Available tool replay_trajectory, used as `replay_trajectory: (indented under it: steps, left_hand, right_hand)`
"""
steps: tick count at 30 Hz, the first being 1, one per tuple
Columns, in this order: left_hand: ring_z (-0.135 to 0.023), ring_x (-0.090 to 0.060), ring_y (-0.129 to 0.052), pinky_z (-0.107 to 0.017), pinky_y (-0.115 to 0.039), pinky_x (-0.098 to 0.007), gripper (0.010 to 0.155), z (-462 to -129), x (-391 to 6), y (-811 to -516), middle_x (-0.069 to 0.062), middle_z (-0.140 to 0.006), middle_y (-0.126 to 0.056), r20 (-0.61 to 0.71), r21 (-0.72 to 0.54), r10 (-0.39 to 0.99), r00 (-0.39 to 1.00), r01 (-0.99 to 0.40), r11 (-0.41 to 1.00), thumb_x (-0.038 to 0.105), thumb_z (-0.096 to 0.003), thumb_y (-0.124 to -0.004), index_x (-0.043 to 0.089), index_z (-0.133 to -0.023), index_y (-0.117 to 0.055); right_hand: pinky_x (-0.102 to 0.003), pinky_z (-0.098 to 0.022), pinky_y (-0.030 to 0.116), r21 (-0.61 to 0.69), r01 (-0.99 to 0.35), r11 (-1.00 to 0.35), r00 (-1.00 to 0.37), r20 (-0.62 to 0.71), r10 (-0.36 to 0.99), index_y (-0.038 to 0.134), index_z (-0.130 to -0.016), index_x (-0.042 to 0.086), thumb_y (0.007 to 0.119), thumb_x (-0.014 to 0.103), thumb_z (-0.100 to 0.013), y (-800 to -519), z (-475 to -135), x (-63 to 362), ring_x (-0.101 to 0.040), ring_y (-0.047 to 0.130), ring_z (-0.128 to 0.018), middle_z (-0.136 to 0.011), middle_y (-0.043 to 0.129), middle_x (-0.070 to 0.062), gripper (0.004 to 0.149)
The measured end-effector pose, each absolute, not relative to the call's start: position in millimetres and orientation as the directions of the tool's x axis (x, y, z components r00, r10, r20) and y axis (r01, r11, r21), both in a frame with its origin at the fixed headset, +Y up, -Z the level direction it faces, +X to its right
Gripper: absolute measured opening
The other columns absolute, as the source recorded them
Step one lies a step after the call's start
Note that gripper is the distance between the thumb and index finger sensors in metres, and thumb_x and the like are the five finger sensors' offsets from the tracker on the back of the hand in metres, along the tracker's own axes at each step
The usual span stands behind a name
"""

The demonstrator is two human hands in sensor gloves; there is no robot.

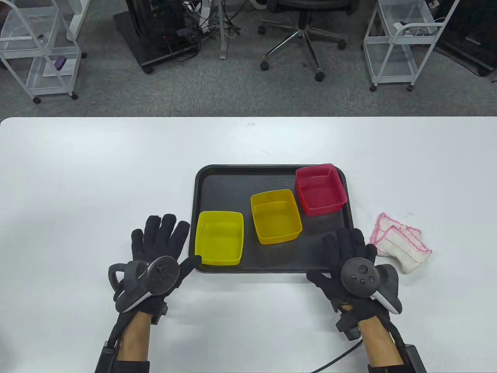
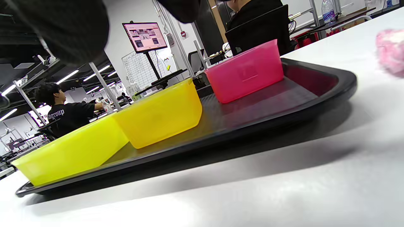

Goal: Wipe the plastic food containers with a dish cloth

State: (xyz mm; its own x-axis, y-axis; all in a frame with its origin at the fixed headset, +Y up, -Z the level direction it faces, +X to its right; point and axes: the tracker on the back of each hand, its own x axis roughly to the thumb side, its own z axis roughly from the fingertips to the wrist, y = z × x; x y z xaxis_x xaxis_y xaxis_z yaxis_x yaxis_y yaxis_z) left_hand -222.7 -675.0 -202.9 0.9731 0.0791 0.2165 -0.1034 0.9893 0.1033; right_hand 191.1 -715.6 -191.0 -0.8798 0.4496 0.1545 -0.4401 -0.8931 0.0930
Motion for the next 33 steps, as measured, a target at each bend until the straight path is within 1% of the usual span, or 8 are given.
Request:
replay_trajectory:
  steps: [8,33]
  left_hand:
    - [-0.12,-0.041,-0.037,-0.085,-0.037,-0.067,0.082,-203.5,-220.5,-675.7,0.0,-0.129,-0.038,0.232,0.081,0.085,0.969,-0.107,0.991,0.073,-0.0467,-0.056,0.036,-0.119,-0.042]
    - [-0.12,-0.04,-0.04,-0.085,-0.038,-0.067,0.082,-201.8,-215.6,-676.5,0.0,-0.129,-0.04,0.249,0.071,0.064,0.966,-0.084,0.994,0.072,-0.0468,-0.056,0.036,-0.118,-0.044]
  right_hand:
    - [-0.077,-0.061,0.01,0.102,-0.437,-0.894,-0.879,0.163,0.448,0.04,-0.108,0.01,0.076,0.06,-0.047,-715.7,-191.3,191.3,-0.046,0.001,-0.099,-0.115,0.018,-0.021,0.087]
    - [-0.077,-0.062,0.013,0.12,-0.423,-0.898,-0.884,0.161,0.438,0.041,-0.108,0.01,0.075,0.06,-0.047,-716.4,-190.7,189.5,-0.047,0.004,-0.099,-0.115,0.02,-0.022,0.086]
